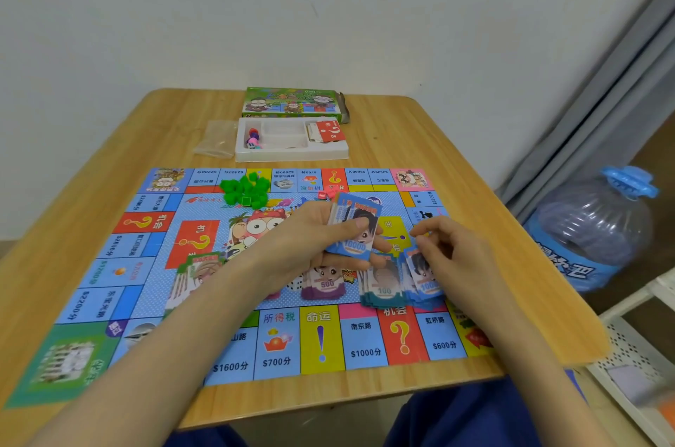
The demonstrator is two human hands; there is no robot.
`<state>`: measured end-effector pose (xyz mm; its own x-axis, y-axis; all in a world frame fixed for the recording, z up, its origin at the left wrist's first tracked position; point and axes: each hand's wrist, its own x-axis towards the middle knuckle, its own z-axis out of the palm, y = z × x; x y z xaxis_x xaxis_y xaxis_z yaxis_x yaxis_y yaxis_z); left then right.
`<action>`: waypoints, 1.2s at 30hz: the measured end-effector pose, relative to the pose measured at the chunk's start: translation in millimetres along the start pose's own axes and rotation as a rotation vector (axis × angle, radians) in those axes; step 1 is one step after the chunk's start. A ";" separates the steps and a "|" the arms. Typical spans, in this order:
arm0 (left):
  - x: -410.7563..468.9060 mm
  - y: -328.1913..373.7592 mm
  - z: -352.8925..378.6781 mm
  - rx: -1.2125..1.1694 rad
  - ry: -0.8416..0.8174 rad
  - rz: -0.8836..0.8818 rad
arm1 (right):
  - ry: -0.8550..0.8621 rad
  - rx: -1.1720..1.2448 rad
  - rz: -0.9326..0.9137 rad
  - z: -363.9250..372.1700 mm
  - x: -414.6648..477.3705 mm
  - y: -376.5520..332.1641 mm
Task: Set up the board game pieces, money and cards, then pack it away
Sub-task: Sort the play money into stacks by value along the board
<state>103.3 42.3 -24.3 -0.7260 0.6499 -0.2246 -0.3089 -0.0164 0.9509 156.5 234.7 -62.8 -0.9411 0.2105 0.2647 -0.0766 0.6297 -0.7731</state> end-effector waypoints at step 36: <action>2.7 -1.4 0.7 0.037 0.006 0.007 | -0.106 -0.154 -0.616 3.6 -6.4 2.6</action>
<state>102.2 44.7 -26.1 -0.7320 0.6452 -0.2188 -0.2805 0.0072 0.9598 161.1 232.3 -68.6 -0.7679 -0.2937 0.5692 -0.5724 0.7134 -0.4041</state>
